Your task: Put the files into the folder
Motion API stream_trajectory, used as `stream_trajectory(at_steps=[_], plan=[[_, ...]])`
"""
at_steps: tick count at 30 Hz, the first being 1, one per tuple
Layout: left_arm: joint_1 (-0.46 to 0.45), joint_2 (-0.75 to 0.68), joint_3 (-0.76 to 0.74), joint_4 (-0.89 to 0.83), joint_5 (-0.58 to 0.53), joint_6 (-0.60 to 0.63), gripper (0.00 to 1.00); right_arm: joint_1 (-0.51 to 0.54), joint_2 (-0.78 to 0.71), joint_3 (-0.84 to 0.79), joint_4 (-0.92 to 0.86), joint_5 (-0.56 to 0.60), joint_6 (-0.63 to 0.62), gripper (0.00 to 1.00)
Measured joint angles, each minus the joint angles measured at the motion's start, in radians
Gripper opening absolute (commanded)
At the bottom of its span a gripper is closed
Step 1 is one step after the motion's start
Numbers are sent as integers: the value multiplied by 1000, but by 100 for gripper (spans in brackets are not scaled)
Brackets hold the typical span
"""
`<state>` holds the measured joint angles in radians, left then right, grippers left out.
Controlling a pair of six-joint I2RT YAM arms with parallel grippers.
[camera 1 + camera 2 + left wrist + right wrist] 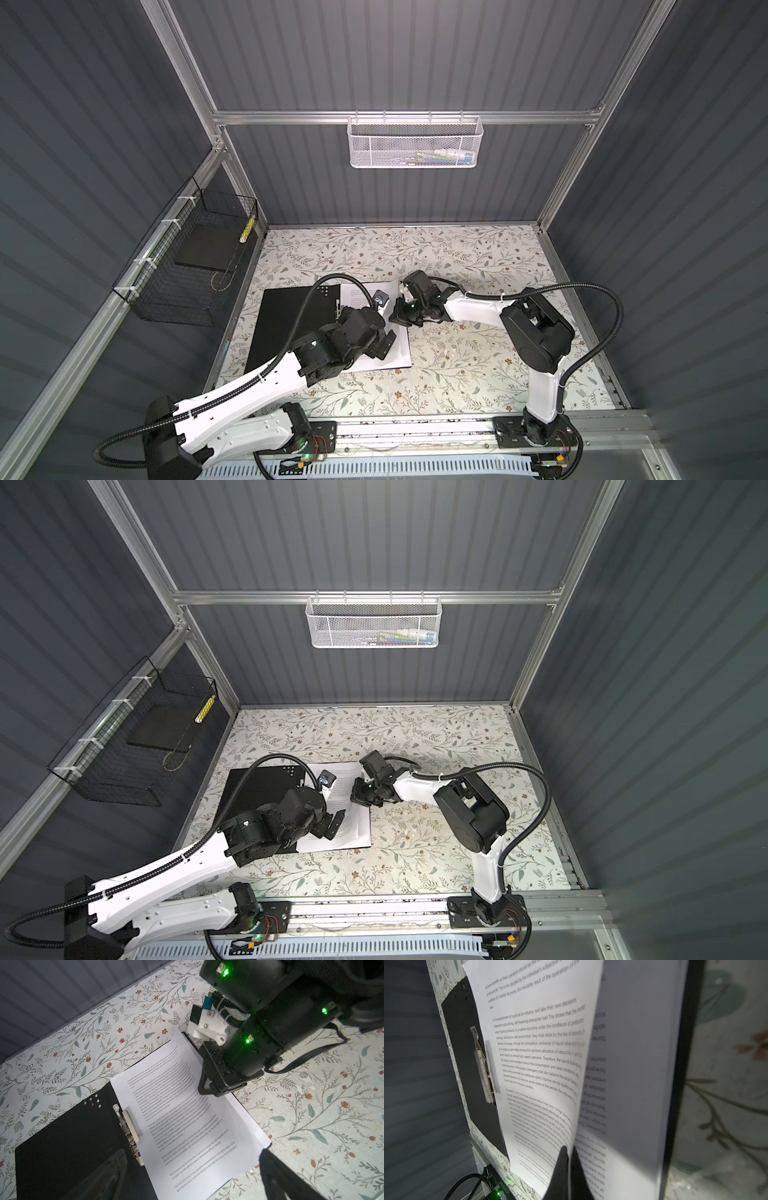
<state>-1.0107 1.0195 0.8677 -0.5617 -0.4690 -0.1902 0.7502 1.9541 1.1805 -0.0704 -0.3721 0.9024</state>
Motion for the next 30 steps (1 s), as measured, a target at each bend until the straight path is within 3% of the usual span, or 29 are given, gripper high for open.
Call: stream_trajectory(at_steps=[24, 30], plan=[[5, 13, 0, 0, 17, 0, 100, 5, 11, 23, -1, -6, -1, 4], [6, 18, 0, 0, 18, 0, 100, 5, 14, 23, -2, -6, 0, 12]])
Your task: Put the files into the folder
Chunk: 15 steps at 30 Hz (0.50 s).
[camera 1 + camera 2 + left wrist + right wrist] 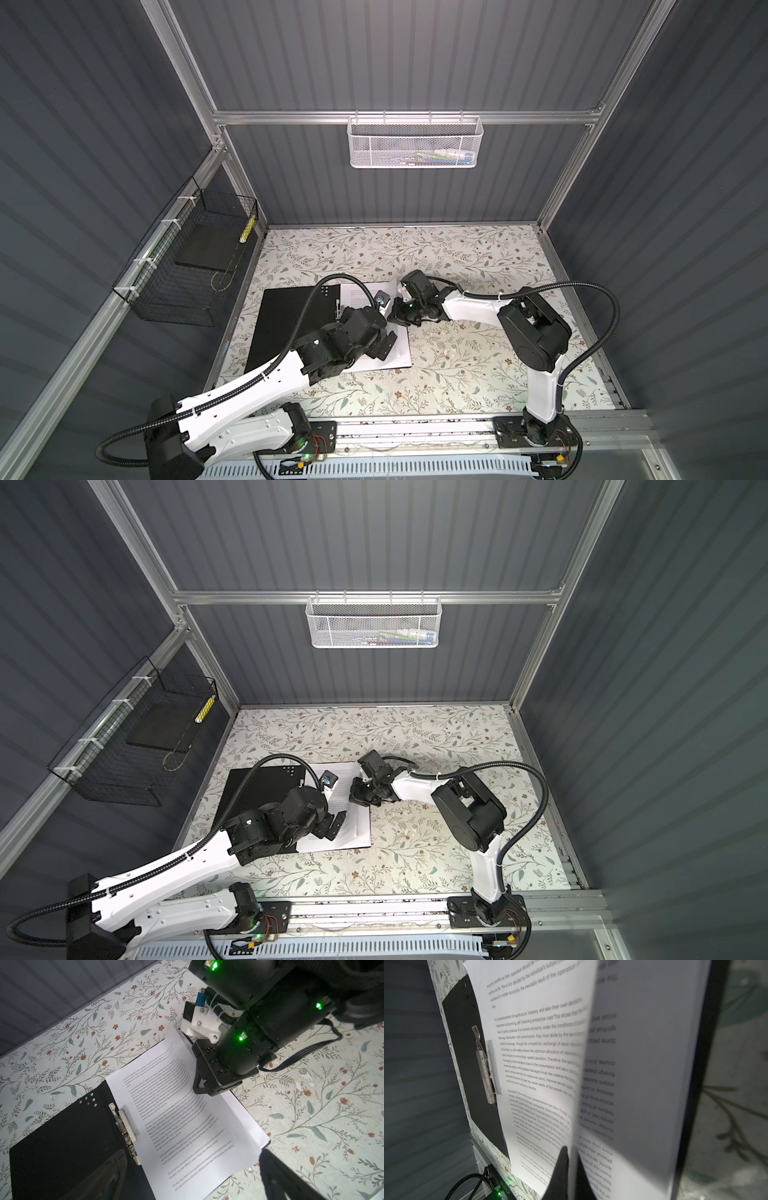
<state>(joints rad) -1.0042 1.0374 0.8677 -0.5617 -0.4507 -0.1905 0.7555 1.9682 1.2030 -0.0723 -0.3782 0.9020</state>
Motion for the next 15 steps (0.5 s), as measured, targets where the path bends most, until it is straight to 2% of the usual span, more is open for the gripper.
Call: stream_trajectory(at_steps=[8, 12, 15], plan=[[6, 5, 0, 0, 6, 0, 100, 0, 0, 0, -2, 0, -1, 20], [11, 6, 1, 0, 8, 0, 100, 0, 0, 0, -3, 2, -1, 34], [12, 7, 1, 0, 11, 0, 100, 0, 0, 2, -10, 10, -8, 49]])
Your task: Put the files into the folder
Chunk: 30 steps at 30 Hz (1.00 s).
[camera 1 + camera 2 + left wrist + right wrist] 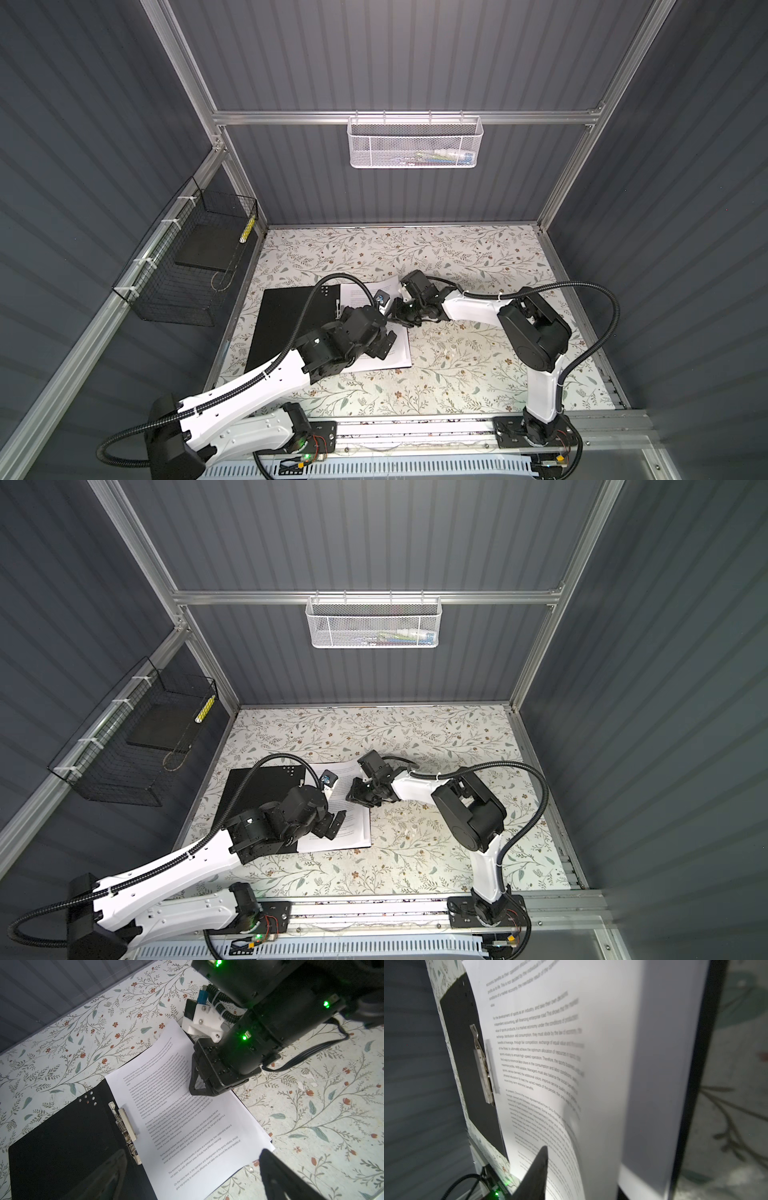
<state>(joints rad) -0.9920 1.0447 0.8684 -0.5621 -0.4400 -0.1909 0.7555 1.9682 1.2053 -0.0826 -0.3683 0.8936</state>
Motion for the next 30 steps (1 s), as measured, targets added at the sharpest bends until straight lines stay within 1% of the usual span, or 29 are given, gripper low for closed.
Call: stream_trajectory(at_steps=[5, 8, 10, 12, 14, 17, 22, 24, 27, 30], plan=[[18, 15, 1, -6, 8, -26, 100, -1, -19, 2, -50, 55, -26, 72], [23, 32, 1, -6, 14, -84, 100, -7, -53, 2, -87, 89, -47, 83], [33, 58, 1, -6, 19, -133, 100, -16, -87, -2, -109, 111, -63, 90], [48, 90, 1, -5, 31, -180, 100, -28, -127, -13, -125, 128, -79, 93], [90, 114, 1, -5, 53, -220, 100, -45, -167, -35, -128, 138, -90, 95], [216, 131, 1, 2, 105, -261, 100, -73, -215, -83, -127, 142, -102, 99], [515, 148, -10, 60, 238, -306, 100, -103, -267, -172, -129, 137, -121, 99], [610, 153, -47, 109, 295, -320, 100, -105, -289, -200, -129, 128, -131, 99], [712, 180, -121, 167, 380, -336, 100, -105, -319, -232, -131, 111, -143, 99], [751, 232, -159, 201, 445, -341, 100, -104, -342, -262, -126, 95, -151, 99]])
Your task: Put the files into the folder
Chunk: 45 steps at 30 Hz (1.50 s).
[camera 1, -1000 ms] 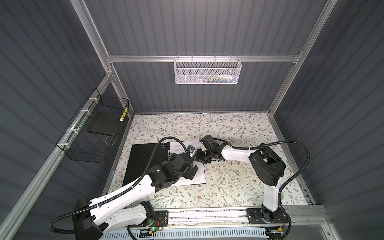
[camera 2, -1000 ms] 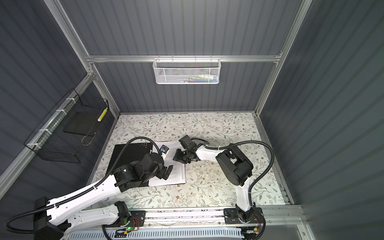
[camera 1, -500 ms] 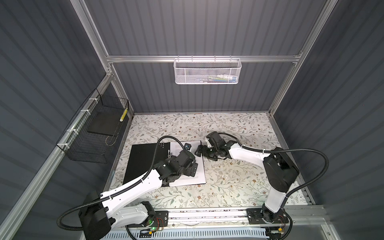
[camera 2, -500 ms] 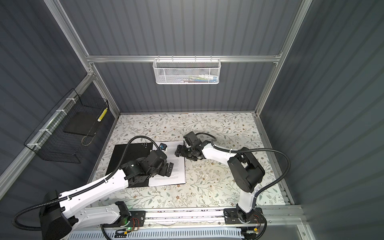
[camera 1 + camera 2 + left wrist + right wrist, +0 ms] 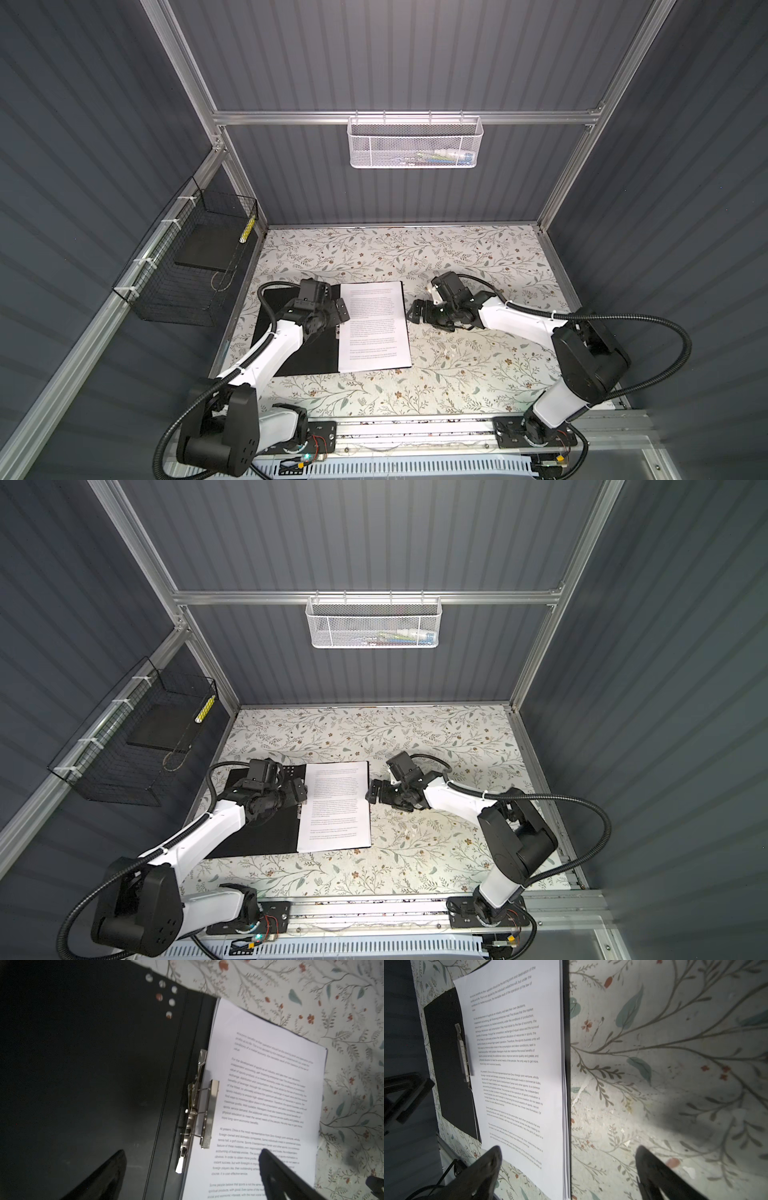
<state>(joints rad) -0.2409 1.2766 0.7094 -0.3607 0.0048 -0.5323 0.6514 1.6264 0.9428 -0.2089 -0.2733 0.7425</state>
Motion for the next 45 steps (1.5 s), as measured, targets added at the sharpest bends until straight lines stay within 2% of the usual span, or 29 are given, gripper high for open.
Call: stream_trajectory(at_steps=[9, 20, 26, 36, 41, 45], plan=[[0, 69, -34, 101, 132, -4, 100, -6, -6, -40, 32, -36, 4, 99], [0, 132, -64, 203, 192, -7, 100, -29, -2, -60, 75, -45, 20, 99], [-22, 137, -77, 251, 226, -15, 100, -56, -2, -105, 98, -89, 40, 99], [-190, 149, -82, 299, 232, -79, 100, -140, -10, -142, 138, -112, 76, 99], [-301, 206, -59, 383, 214, -134, 100, -232, -99, -190, 93, -85, 79, 99], [-407, 304, 18, 439, 200, -170, 100, -281, -195, -197, 43, -32, 61, 99]])
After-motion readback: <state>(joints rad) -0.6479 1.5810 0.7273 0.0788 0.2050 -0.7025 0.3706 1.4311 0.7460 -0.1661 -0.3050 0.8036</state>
